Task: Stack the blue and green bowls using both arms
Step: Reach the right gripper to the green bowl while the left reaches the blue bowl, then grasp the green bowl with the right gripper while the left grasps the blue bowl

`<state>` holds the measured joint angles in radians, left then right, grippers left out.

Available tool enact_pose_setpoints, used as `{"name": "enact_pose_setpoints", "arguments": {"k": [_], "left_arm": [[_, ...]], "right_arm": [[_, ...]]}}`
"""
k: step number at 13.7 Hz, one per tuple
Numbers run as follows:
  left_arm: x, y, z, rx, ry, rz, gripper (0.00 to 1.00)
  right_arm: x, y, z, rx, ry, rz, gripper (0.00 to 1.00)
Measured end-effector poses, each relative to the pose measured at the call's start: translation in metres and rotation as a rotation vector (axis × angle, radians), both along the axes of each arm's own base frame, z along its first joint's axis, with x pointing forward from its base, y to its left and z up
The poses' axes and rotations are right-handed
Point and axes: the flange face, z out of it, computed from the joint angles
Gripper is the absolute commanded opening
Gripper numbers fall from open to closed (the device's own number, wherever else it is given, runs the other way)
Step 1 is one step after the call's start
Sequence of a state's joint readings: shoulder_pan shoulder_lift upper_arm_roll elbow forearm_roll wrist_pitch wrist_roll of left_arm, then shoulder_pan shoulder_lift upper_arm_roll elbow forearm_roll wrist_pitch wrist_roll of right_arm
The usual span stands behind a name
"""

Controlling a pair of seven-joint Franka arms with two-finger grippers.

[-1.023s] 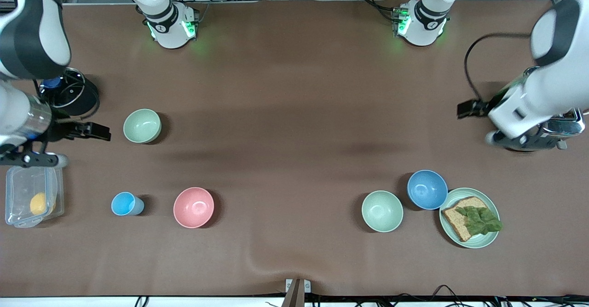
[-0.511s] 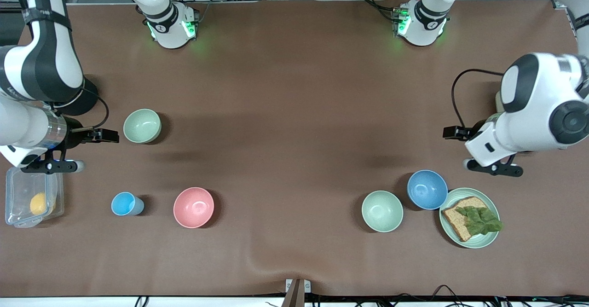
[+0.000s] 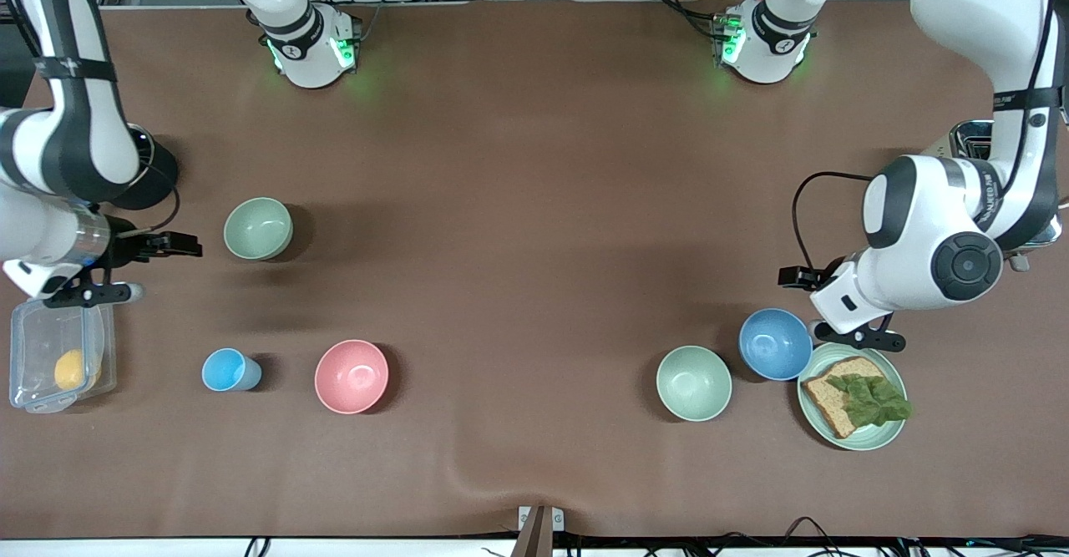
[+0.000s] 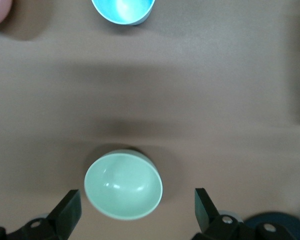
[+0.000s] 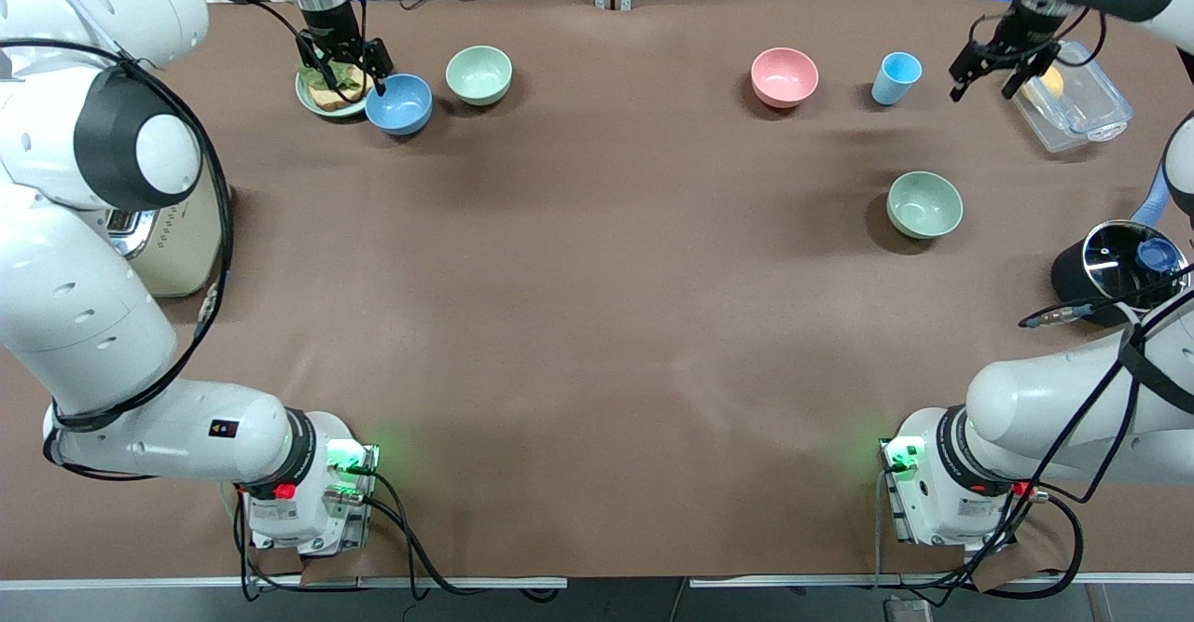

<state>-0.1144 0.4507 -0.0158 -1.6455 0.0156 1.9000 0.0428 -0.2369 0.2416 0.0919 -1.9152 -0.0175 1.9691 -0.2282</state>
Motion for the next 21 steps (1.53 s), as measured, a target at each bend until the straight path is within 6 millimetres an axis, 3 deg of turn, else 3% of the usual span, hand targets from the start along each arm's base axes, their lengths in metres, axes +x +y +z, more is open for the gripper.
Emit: {"name": "enact_pose_setpoints", "arguments": {"k": [4, 8, 11, 13, 15, 19, 21], "left_arm": [[-0.002, -0.009, -0.015, -0.005, -0.029, 0.000, 1.00], [-0.005, 0.000, -0.048, -0.016, -0.119, 0.022, 1.00], [-0.008, 0.017, -0.087, -0.018, -0.150, 0.050, 1.00], [-0.007, 0.018, -0.107, -0.017, -0.152, 0.067, 1.00], [-0.003, 0.017, -0.120, -0.017, -0.153, 0.078, 1.00], [0.023, 0.021, -0.130, -0.010, -0.153, 0.118, 1.00], [0.029, 0.025, -0.133, -0.009, -0.152, 0.125, 1.00]], "right_arm": [[-0.039, -0.003, -0.056, 0.002, -0.052, 0.041, 1.00], [-0.059, -0.022, -0.081, 0.059, -0.078, 0.104, 0.95], [-0.076, -0.019, -0.105, 0.060, -0.107, 0.134, 0.86], [-0.085, -0.017, -0.118, 0.060, -0.114, 0.161, 0.72], [-0.089, -0.019, -0.128, 0.062, -0.122, 0.187, 0.48], [-0.098, -0.022, -0.143, 0.053, -0.151, 0.199, 0.00], [-0.103, -0.021, -0.149, 0.050, -0.159, 0.206, 0.00]]}}
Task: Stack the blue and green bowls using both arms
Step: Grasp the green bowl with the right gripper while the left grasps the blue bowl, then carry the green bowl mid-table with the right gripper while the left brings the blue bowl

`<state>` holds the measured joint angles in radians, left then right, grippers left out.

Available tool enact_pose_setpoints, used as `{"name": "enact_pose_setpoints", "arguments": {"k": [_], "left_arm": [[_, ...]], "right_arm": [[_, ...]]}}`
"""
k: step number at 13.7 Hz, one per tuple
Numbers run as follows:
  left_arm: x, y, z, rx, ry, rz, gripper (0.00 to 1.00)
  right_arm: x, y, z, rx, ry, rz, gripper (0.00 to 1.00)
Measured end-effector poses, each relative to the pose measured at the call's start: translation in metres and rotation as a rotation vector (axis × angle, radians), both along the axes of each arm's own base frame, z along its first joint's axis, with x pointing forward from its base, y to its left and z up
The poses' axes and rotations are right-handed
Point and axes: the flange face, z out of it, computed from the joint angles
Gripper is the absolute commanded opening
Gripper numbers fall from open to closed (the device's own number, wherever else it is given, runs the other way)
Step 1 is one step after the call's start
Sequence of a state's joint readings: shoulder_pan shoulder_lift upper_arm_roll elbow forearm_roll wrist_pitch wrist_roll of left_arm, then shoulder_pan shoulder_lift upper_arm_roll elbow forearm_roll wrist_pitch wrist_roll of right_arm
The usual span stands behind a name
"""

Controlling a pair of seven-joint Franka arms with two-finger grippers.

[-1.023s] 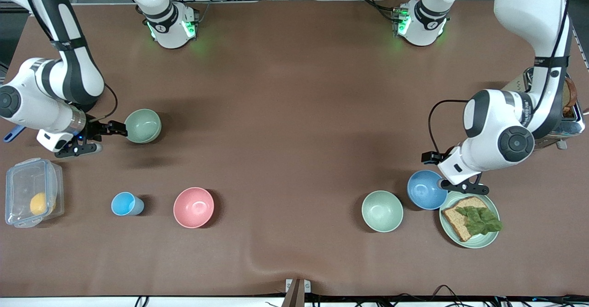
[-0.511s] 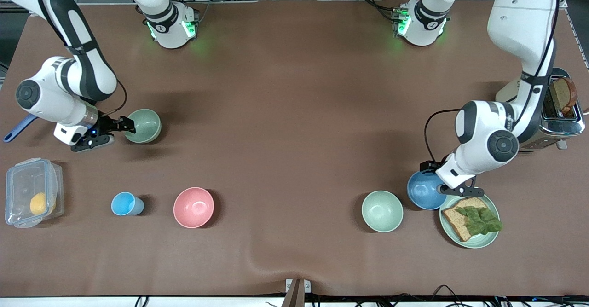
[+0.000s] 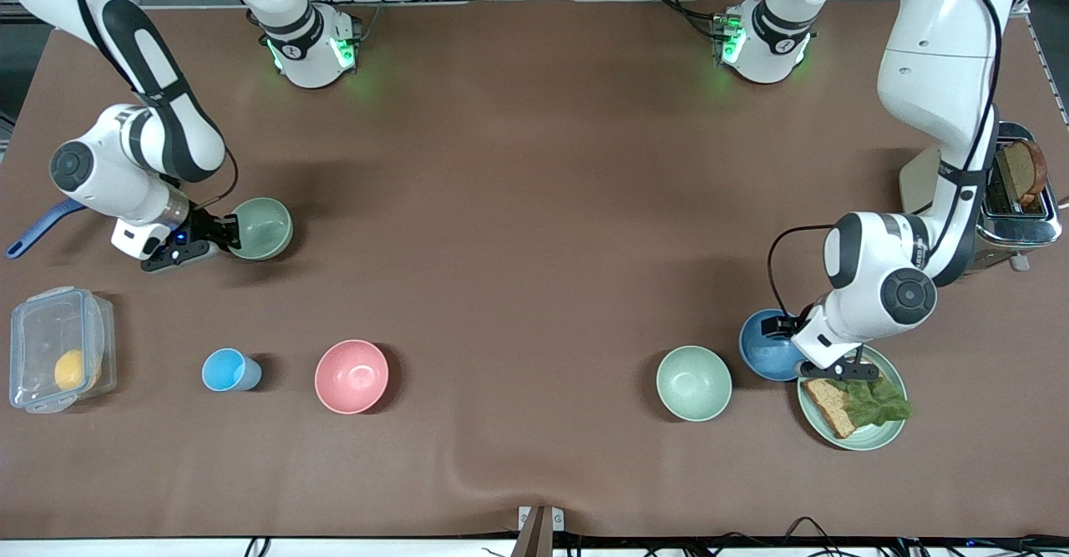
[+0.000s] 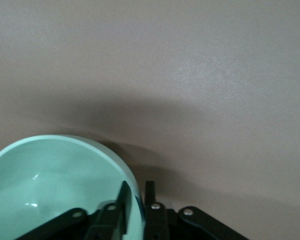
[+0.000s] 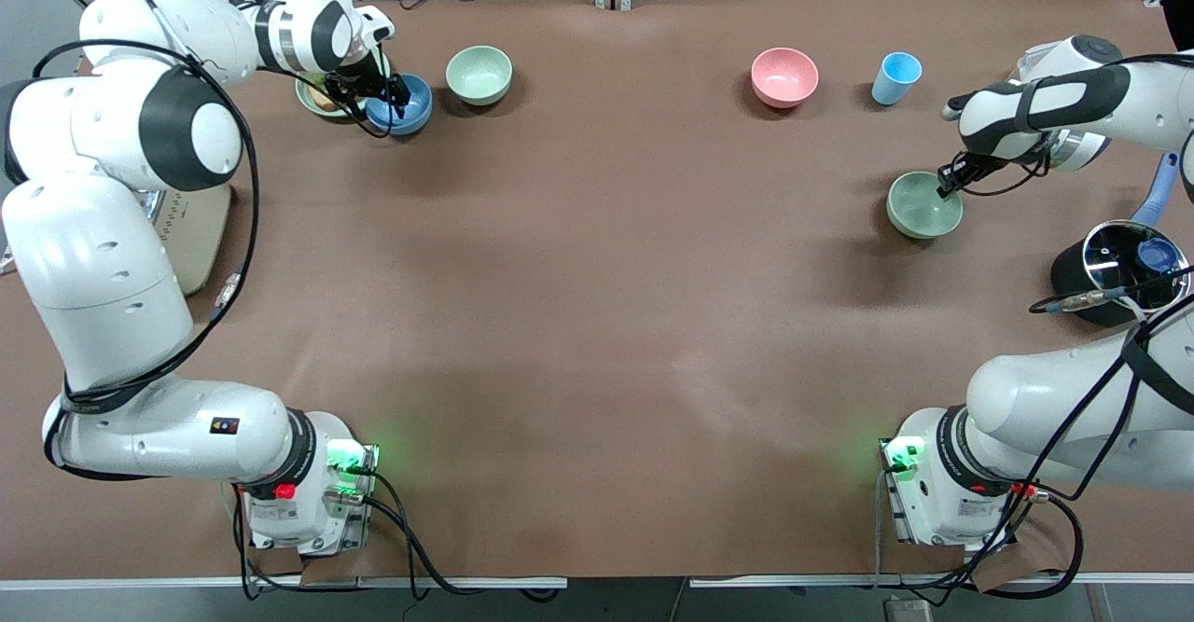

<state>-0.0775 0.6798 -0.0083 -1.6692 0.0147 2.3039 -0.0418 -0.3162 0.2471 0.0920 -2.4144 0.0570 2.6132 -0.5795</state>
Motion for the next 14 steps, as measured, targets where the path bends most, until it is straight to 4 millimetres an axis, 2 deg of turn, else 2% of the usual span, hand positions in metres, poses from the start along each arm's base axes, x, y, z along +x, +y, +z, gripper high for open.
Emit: {"name": "enact_pose_setpoints", "arguments": {"k": [5, 6, 8, 9, 11, 12, 13, 14], "left_arm": [[0.005, 0.011, 0.003, 0.000, -0.005, 0.017, 1.00], [0.005, 0.012, 0.004, 0.000, -0.007, 0.019, 1.00], [0.007, 0.018, 0.005, 0.000, -0.011, 0.030, 1.00], [0.008, 0.024, 0.006, 0.000, -0.012, 0.039, 0.81], [0.009, 0.031, 0.007, -0.020, -0.013, 0.071, 0.28], [0.009, 0.031, 0.007, -0.032, -0.012, 0.085, 0.06], [0.009, 0.031, 0.007, -0.039, -0.012, 0.091, 0.00], [0.009, 0.030, 0.007, -0.040, -0.012, 0.094, 0.00]], "right_arm": [[0.001, 0.009, 0.009, 0.036, 0.029, -0.018, 0.00], [0.003, 0.018, 0.015, 0.058, 0.046, -0.037, 0.00], [0.008, 0.052, 0.033, 0.075, 0.073, -0.090, 0.00], [0.009, 0.075, 0.042, 0.073, 0.086, -0.118, 0.00], [0.009, 0.124, 0.060, 0.059, 0.098, -0.172, 0.00], [0.008, 0.146, 0.067, 0.053, 0.099, -0.197, 0.00], [0.006, 0.168, 0.071, 0.049, 0.100, -0.223, 0.00], [0.003, 0.190, 0.074, 0.047, 0.103, -0.247, 0.00]]}}
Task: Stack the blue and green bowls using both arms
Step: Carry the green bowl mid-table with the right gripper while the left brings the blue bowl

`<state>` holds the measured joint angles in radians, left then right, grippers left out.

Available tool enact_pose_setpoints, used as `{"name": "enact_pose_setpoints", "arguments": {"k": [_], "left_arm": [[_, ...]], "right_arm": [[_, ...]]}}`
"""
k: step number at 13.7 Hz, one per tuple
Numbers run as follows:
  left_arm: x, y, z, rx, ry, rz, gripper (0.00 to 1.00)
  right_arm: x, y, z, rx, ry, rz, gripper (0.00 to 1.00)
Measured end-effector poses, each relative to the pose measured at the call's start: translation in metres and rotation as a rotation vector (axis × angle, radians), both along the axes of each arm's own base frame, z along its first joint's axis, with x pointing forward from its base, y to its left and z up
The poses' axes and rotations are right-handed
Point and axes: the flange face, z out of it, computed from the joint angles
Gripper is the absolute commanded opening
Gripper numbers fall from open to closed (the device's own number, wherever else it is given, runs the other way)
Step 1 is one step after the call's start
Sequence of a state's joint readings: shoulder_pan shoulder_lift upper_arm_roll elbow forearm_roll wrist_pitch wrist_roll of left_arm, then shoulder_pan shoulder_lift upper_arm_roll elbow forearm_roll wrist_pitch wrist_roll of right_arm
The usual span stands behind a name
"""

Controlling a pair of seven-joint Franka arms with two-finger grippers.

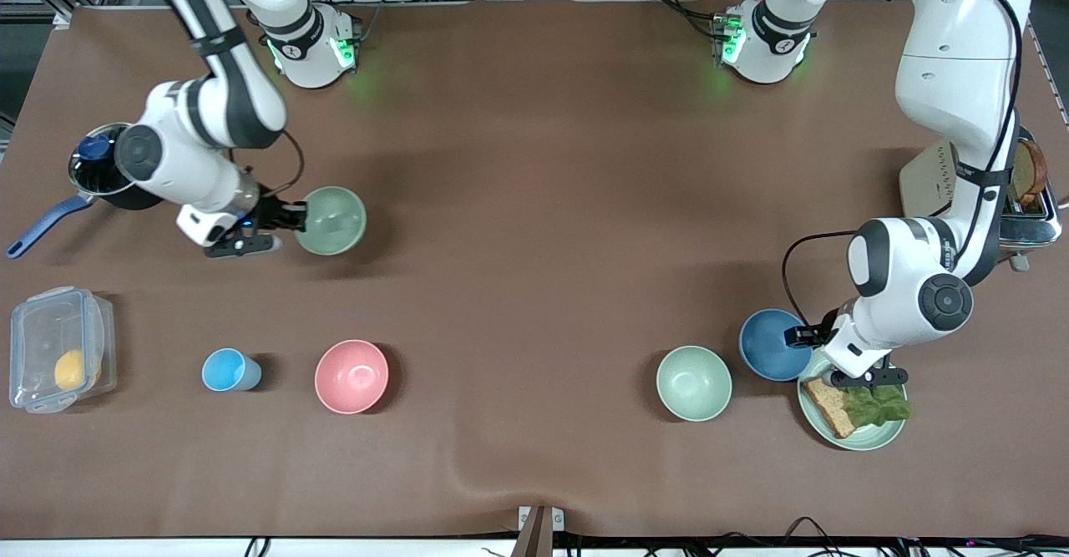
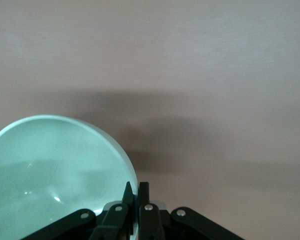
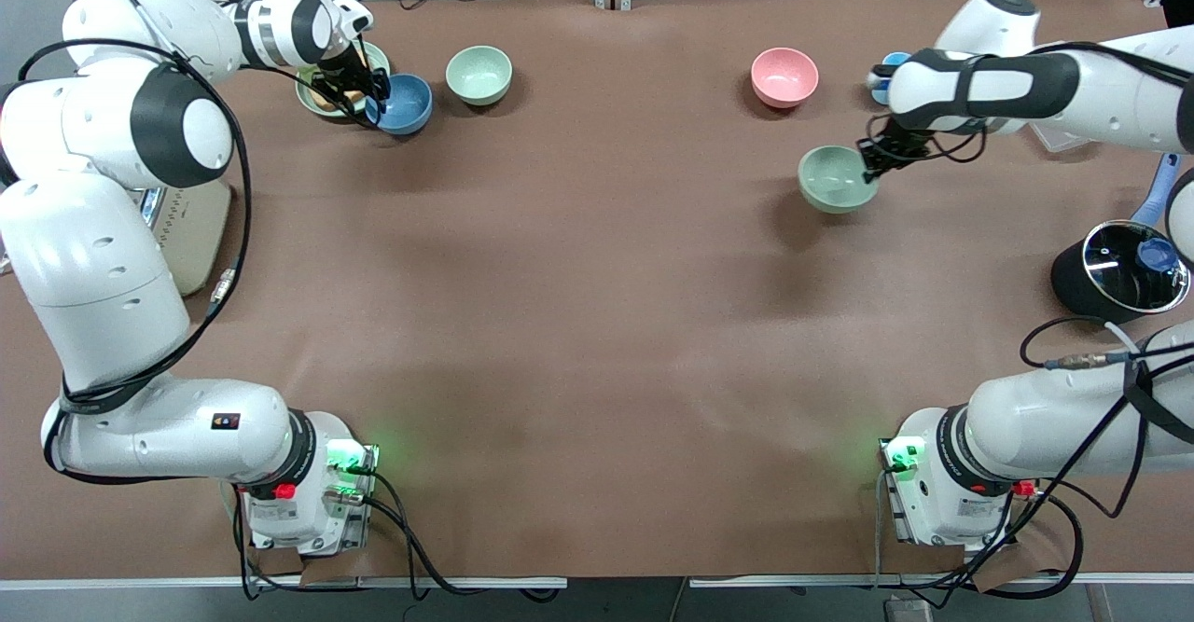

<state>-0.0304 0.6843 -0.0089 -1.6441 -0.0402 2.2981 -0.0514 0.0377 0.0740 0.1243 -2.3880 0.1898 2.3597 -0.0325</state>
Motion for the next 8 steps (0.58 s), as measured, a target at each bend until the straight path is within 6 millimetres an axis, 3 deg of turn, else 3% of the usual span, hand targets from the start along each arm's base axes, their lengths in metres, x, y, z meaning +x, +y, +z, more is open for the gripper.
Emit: {"name": "enact_pose_setpoints", "arguments": {"k": [6, 8], "left_arm": [[0.003, -0.002, 0.007, -0.010, -0.008, 0.012, 0.00], [0.005, 0.000, 0.011, -0.009, -0.017, 0.015, 0.00]], "right_arm": [[-0.028, 0.150, 0.021, -0.009, -0.041, -0.184, 0.00], [-0.041, 0.187, 0.015, 0.006, -0.066, -0.236, 0.00]]}}
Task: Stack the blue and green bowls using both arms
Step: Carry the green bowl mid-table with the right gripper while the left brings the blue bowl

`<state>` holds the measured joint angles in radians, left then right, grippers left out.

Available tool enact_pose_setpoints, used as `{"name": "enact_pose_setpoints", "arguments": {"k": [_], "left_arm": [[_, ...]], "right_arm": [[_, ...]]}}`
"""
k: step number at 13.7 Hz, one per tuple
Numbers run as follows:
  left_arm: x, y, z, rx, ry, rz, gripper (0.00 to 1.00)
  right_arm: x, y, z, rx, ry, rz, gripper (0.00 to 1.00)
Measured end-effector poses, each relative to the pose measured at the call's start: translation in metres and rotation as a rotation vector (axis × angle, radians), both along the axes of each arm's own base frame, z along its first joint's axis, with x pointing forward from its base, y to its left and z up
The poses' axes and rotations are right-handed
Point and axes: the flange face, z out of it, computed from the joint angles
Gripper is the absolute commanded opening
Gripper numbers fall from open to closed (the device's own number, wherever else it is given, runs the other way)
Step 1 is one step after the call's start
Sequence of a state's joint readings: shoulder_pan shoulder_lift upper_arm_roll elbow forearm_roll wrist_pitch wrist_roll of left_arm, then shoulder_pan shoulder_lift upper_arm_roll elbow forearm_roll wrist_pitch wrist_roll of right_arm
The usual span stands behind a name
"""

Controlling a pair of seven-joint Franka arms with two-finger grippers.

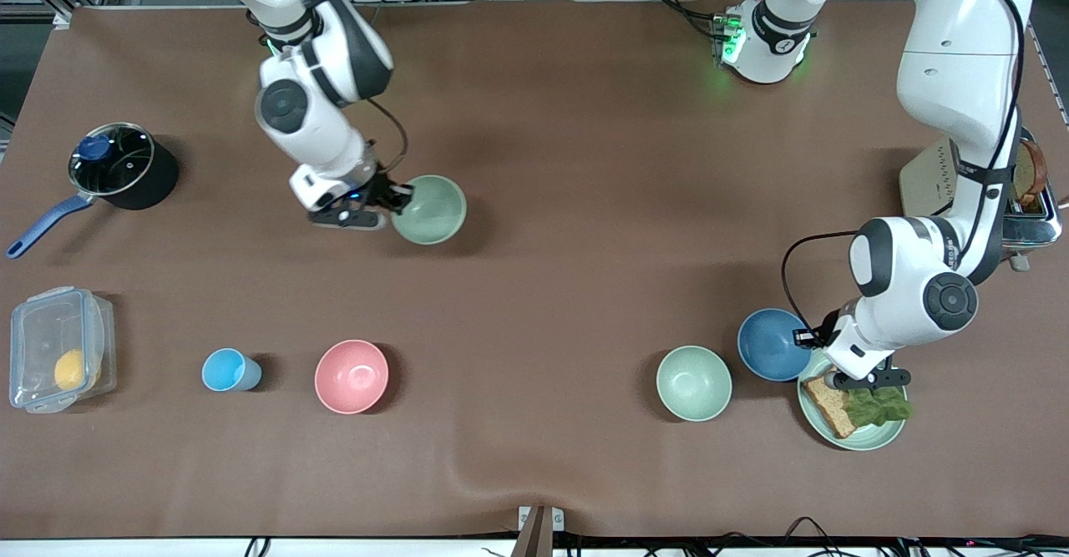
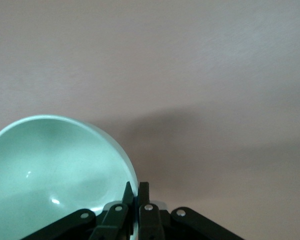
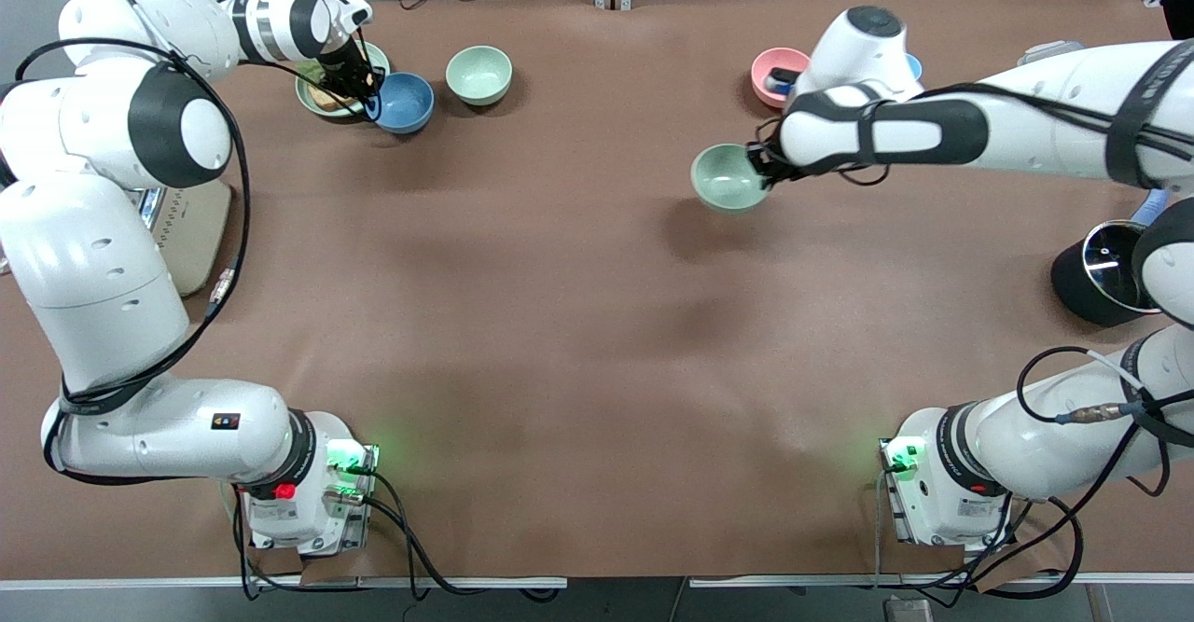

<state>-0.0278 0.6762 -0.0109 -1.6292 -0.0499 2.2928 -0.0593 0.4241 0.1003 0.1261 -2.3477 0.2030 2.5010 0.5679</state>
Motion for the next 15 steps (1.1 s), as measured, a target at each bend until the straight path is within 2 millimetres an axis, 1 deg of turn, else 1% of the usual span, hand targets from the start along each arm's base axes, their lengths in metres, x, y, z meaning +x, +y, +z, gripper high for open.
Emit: {"name": "enact_pose_setpoints", "arguments": {"k": [2, 4, 6, 7, 8, 10, 11, 12, 15], "left_arm": [[0.004, 0.011, 0.010, -0.005, -0.020, 0.019, 0.00], [0.007, 0.016, 0.033, -0.030, -0.049, 0.044, 0.00], [0.006, 0.016, 0.056, -0.040, -0.063, 0.057, 0.00], [0.004, 0.014, 0.066, -0.044, -0.061, 0.073, 0.00], [0.002, 0.008, 0.073, -0.050, -0.055, 0.088, 0.00], [-0.003, -0.009, 0.082, -0.062, -0.021, 0.087, 0.00], [-0.010, -0.015, 0.083, -0.061, 0.027, 0.073, 0.00], [-0.016, -0.021, 0.085, -0.056, 0.071, 0.059, 0.00], [-0.023, -0.033, 0.103, -0.054, 0.084, 0.094, 0.00]], "right_arm": [[-0.009, 0.031, -0.010, 0.011, -0.006, -0.055, 0.00], [-0.014, 0.070, -0.012, 0.026, 0.002, -0.114, 0.00], [-0.020, 0.117, -0.015, 0.042, 0.017, -0.165, 0.00], [-0.024, 0.134, -0.020, 0.045, 0.025, -0.177, 0.00], [-0.027, 0.146, -0.026, 0.042, 0.036, -0.186, 0.00], [-0.035, 0.162, -0.040, 0.030, 0.054, -0.205, 0.00], [-0.038, 0.167, -0.044, 0.026, 0.057, -0.212, 0.00], [-0.041, 0.171, -0.048, 0.027, 0.056, -0.220, 0.00], [-0.051, 0.182, -0.059, 0.031, 0.053, -0.239, 0.00]]}}
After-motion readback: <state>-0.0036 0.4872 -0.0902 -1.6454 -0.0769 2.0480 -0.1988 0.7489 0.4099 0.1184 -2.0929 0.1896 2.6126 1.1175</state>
